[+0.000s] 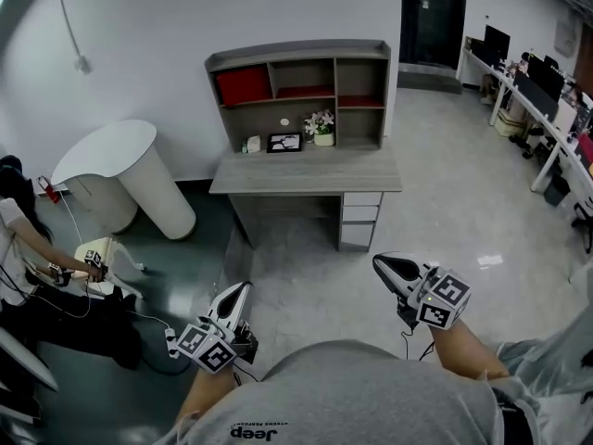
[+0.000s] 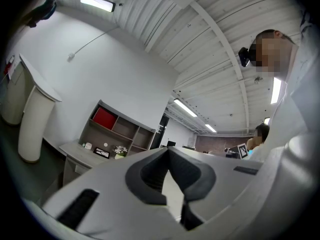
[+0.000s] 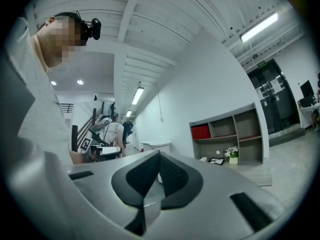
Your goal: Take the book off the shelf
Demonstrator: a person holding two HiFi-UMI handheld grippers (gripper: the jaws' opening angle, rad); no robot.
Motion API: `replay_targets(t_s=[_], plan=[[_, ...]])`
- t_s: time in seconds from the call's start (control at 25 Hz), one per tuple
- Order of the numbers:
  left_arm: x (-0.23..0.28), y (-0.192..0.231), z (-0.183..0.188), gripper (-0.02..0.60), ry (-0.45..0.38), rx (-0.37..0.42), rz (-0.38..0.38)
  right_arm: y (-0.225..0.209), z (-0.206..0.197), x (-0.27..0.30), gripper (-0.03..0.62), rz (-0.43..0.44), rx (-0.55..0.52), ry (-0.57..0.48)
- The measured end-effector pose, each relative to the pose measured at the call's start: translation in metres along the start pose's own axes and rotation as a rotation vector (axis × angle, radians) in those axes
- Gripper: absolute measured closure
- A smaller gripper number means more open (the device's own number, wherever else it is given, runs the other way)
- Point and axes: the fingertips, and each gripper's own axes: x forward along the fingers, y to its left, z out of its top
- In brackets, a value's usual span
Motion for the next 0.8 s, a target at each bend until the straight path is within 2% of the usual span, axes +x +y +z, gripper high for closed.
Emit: replay_targets(t_s=[0.48,0.8], plan=[[0.064,-0.068,-0.043,0.569,0.034,0.004,0.016,-0.059,-0.010,-0.071,0.596,0.060,0.002,0.012],[0.089,-0.068,-0.053,0.569,0.052,0.003,0.018,-0.079,-0.025,-0.077,0.595,0.072,0.017,0.022]])
